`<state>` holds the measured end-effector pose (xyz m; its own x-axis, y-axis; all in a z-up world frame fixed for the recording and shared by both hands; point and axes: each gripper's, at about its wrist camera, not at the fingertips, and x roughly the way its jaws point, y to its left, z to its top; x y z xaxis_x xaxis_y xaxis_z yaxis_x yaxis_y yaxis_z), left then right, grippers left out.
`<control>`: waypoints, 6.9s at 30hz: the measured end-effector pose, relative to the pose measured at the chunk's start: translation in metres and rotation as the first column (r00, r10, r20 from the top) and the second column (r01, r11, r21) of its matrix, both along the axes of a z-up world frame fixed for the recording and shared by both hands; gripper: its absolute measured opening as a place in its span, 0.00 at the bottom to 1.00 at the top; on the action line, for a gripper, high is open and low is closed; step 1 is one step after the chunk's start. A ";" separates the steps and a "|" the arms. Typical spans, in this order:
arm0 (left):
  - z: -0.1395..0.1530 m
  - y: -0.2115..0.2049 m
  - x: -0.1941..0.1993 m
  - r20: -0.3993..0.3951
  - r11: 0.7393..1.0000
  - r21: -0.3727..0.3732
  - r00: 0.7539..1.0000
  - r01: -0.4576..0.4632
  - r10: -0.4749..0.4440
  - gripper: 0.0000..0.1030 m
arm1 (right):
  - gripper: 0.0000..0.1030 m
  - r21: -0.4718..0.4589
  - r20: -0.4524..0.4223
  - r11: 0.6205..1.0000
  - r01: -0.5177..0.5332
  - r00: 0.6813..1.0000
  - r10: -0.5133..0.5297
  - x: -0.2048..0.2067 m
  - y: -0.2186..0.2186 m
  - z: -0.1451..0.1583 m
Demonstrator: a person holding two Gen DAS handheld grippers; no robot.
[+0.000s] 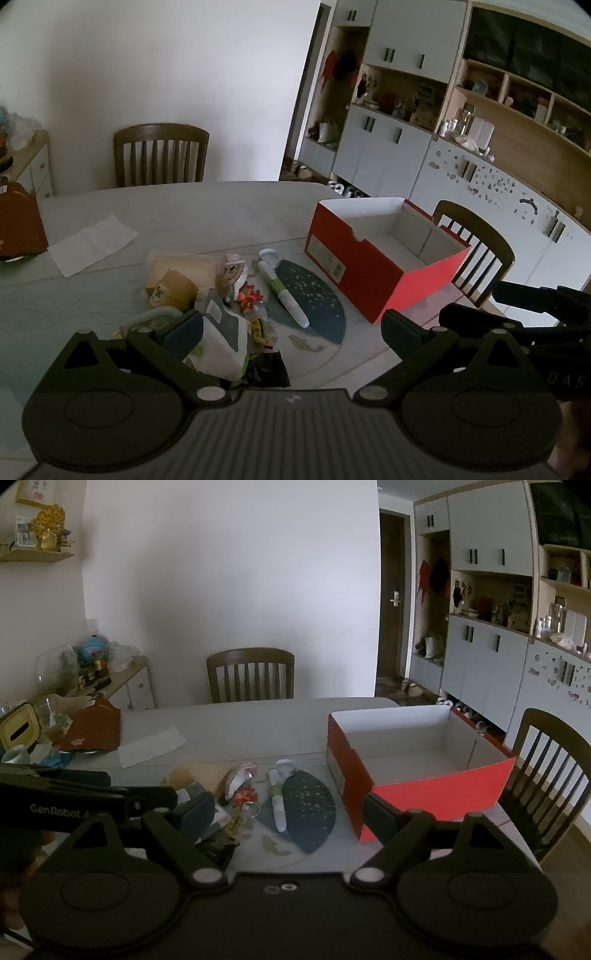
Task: Organize objects
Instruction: 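Grasp the cotton swab bag with left gripper while right gripper grasps the black packet, then carry the swab bag and black packet with both grippers into the red shoebox, then open both grippers to drop the swab bag and black packet in the box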
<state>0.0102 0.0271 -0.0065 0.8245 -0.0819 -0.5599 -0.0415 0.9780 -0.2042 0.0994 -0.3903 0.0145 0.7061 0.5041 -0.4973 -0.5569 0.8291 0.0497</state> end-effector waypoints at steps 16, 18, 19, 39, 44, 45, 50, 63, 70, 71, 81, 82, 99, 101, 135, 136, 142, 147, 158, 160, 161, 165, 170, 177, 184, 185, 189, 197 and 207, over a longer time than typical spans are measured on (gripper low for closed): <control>-0.015 0.030 0.013 -0.048 0.998 0.003 0.997 -0.067 0.067 1.00 | 0.84 -0.039 -0.062 0.997 -0.064 0.996 0.062 0.027 0.029 -0.012; -0.024 0.041 0.015 -0.066 0.994 0.014 0.992 -0.106 0.106 1.00 | 0.84 -0.048 -0.090 0.997 -0.067 0.994 0.062 0.035 0.034 -0.019; -0.028 0.046 0.017 -0.076 0.993 0.020 0.990 -0.119 0.121 1.00 | 0.84 -0.053 -0.101 0.996 -0.067 0.993 0.061 0.038 0.036 -0.023; -0.128 0.077 0.042 -0.270 0.982 0.153 0.951 -0.114 0.152 0.99 | 0.84 -0.213 -0.312 0.937 -0.278 0.928 0.204 0.068 0.103 -0.109; -0.135 0.080 0.046 -0.282 0.982 0.157 0.949 -0.101 0.143 0.99 | 0.83 -0.234 -0.325 0.921 -0.312 0.918 0.228 0.074 0.118 -0.121; -0.135 0.080 0.047 -0.281 0.982 0.160 0.949 -0.100 0.142 0.99 | 0.83 -0.242 -0.324 0.919 -0.312 0.918 0.227 0.076 0.121 -0.123; -0.138 0.082 0.053 -0.285 0.981 0.168 0.947 -0.101 0.146 0.97 | 0.82 -0.237 -0.323 0.913 -0.334 0.913 0.250 0.081 0.130 -0.128; -0.137 0.077 0.056 -0.287 0.980 0.189 0.950 -0.068 0.122 0.57 | 0.61 -0.196 -0.369 0.905 -0.378 0.884 0.289 0.083 0.143 -0.134; -0.133 0.065 0.052 -0.291 0.977 0.211 0.951 -0.042 0.104 0.36 | 0.42 -0.183 -0.379 0.901 -0.393 0.874 0.304 0.073 0.135 -0.131; -0.133 0.066 0.051 -0.293 0.978 0.206 0.950 -0.045 0.105 0.35 | 0.41 -0.183 -0.378 0.902 -0.391 0.875 0.303 0.073 0.134 -0.131; -0.123 0.060 0.029 -0.309 0.990 0.130 0.946 -0.056 0.094 0.33 | 0.38 -0.140 -0.407 0.923 -0.358 0.871 0.276 0.065 0.097 -0.117; -0.120 0.059 0.025 -0.307 0.991 0.123 0.948 -0.051 0.087 0.33 | 0.38 -0.134 -0.408 0.925 -0.356 0.870 0.276 0.064 0.092 -0.115; -0.077 0.019 -0.002 -0.242 0.996 0.087 0.970 0.016 0.005 0.33 | 0.37 -0.044 -0.404 0.967 -0.250 0.890 0.212 0.074 0.003 -0.082; -0.071 0.012 0.003 -0.223 0.995 0.094 0.975 0.019 0.002 0.33 | 0.37 -0.036 -0.397 0.969 -0.244 0.893 0.211 0.080 -0.003 -0.078; -0.007 -0.145 0.199 -0.149 0.976 0.167 0.982 0.139 -0.114 0.33 | 0.37 -0.011 -0.232 0.988 -0.154 0.961 0.148 0.261 -0.111 -0.017; -0.006 -0.149 0.205 -0.151 0.975 0.172 0.982 0.142 -0.116 0.33 | 0.37 -0.015 -0.232 0.988 -0.156 0.961 0.148 0.265 -0.112 -0.019; -0.010 -0.174 0.249 -0.189 0.970 0.181 0.974 0.160 -0.125 0.33 | 0.37 -0.049 -0.239 0.987 -0.153 0.961 0.138 0.292 -0.113 -0.029; -0.022 -0.183 0.286 -0.247 0.969 0.186 0.962 0.161 -0.113 0.33 | 0.37 -0.093 -0.240 0.983 -0.159 0.962 0.133 0.313 -0.109 -0.040; -0.062 -0.191 0.359 -0.399 0.969 0.194 0.915 0.155 -0.067 0.33 | 0.37 -0.191 -0.329 0.959 -0.209 0.934 0.138 0.350 -0.097 -0.078; -0.071 -0.194 0.368 -0.427 0.967 0.198 0.902 0.163 -0.064 0.33 | 0.37 -0.213 -0.345 0.952 -0.222 0.928 0.139 0.352 -0.092 -0.085; -0.074 -0.195 0.371 -0.438 0.966 0.199 0.897 0.164 -0.062 0.33 | 0.37 -0.222 -0.355 0.948 -0.230 0.924 0.141 0.354 -0.089 -0.089; -0.089 -0.195 0.383 -0.485 0.970 0.189 0.873 0.156 -0.046 0.33 | 0.37 -0.260 -0.385 0.934 -0.246 0.913 0.134 0.357 -0.082 -0.102; -0.103 -0.195 0.393 -0.532 0.970 0.184 0.846 0.158 -0.037 0.33 | 0.37 -0.287 -0.411 0.920 -0.268 0.902 0.135 0.360 -0.074 -0.111; -0.115 -0.195 0.400 -0.581 0.972 0.155 0.812 0.174 -0.053 0.34 | 0.37 -0.317 -0.431 0.907 -0.278 0.894 0.124 0.358 -0.067 -0.123; -0.124 -0.192 0.410 -0.637 0.977 0.119 0.769 0.175 -0.060 0.35 | 0.38 -0.333 -0.429 0.899 -0.285 0.895 0.124 0.360 -0.064 -0.123; -0.125 -0.191 0.411 -0.640 0.977 0.118 0.766 0.175 -0.060 0.36 | 0.38 -0.332 -0.431 0.899 -0.286 0.894 0.125 0.359 -0.064 -0.123; -0.125 -0.189 0.415 -0.652 0.977 0.104 0.754 0.188 -0.076 0.57 | 0.42 -0.325 -0.425 0.902 -0.284 0.896 0.129 0.359 -0.068 -0.119; -0.107 -0.182 0.401 -0.594 0.978 0.134 0.803 0.158 -0.048 0.58 | 0.47 -0.279 -0.398 0.921 -0.272 0.905 0.146 0.350 -0.080 -0.101; -0.065 -0.178 0.366 -0.484 0.982 0.142 0.874 0.121 -0.038 0.58 | 0.55 -0.225 -0.343 0.936 -0.270 0.921 0.184 0.330 -0.092 -0.062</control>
<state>0.3763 -0.1512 -0.0715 0.4481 -0.0093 -0.8939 -0.0134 0.9998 -0.0171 0.4297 -0.4820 -0.0471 0.3751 0.4527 -0.8089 -0.7232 0.6888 0.0501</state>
